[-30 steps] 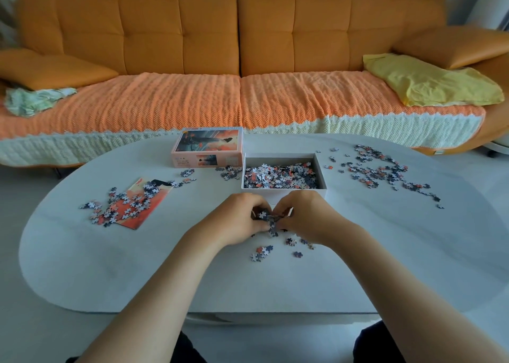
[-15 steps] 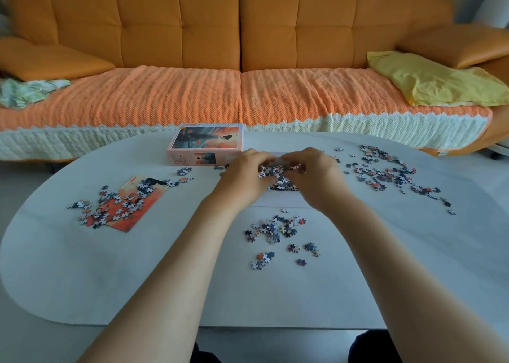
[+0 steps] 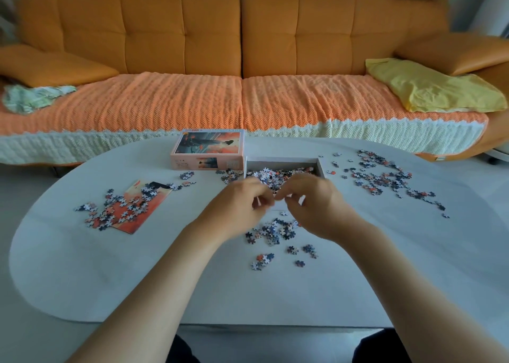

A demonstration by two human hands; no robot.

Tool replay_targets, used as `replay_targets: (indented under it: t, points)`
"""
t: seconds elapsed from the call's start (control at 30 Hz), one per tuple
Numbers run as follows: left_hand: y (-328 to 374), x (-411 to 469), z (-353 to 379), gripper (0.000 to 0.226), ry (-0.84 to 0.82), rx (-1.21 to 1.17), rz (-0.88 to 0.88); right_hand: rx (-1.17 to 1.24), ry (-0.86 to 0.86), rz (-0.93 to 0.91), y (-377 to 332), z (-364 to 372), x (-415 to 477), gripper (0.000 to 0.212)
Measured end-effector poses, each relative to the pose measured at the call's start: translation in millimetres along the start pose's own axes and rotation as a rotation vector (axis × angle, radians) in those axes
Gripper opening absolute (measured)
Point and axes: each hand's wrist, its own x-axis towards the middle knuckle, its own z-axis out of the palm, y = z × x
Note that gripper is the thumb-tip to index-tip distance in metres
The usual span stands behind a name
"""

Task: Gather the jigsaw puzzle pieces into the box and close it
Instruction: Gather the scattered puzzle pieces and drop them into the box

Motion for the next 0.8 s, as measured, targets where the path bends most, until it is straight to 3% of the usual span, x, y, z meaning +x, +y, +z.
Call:
replay_targets:
  t: [0.03, 0.17, 0.27, 0.33, 0.47, 0.53, 0.6, 0.7, 0.73, 0.8]
  points:
    - [0.8, -5.1, -0.7, 0.009, -0.072, 0.018, -0.043, -0.009, -0.066, 0.018, -2.6, 0.3, -5.0, 0.029]
    - [-0.7, -22.9, 0.0, 0.064, -0.327, 0.148, -0.189, -0.126, -0.323, 0.075, -2.6, 7.5, -22.7, 0.038]
    - [0.0, -33.6, 4.0, 0.091, -0.449, 0.173, -0.232, -0.175, -0.405, 0.078, -3.4, 11.2, -28.8, 0.047]
    - [0.1, -37.5, 7.5, 0.089, -0.441, 0.142, -0.234, -0.154, -0.421, 0.096, -5.4, 9.0, -30.6, 0.047]
    - [2.9, -37.7, 8.9, 0.055, -0.356, 0.029, -0.206, -0.005, -0.375, 0.199, -3.7, -1.7, -36.3, 0.044]
    - [2.6, -37.7, 7.3, 0.051, -0.337, 0.013, -0.201, 0.04, -0.324, 0.207, -0.4, -7.8, -38.4, 0.04]
    - [1.3, -38.9, 5.9, 0.066, -0.361, 0.052, -0.226, 0.006, -0.351, 0.21, 2.9, -14.7, -39.5, 0.041]
    - [4.5, -41.5, 8.8, 0.106, -0.43, 0.183, -0.268, -0.151, -0.574, 0.32, 7.3, -21.3, -41.4, 0.087]
    - [7.7, -41.5, 12.5, 0.112, -0.435, 0.234, -0.251, -0.169, -0.603, 0.353, 7.6, -21.3, -41.7, 0.093]
    - [15.2, -39.3, 21.2, 0.109, -0.419, 0.292, -0.196, -0.159, -0.571, 0.368, 8.4, -18.0, -40.3, 0.084]
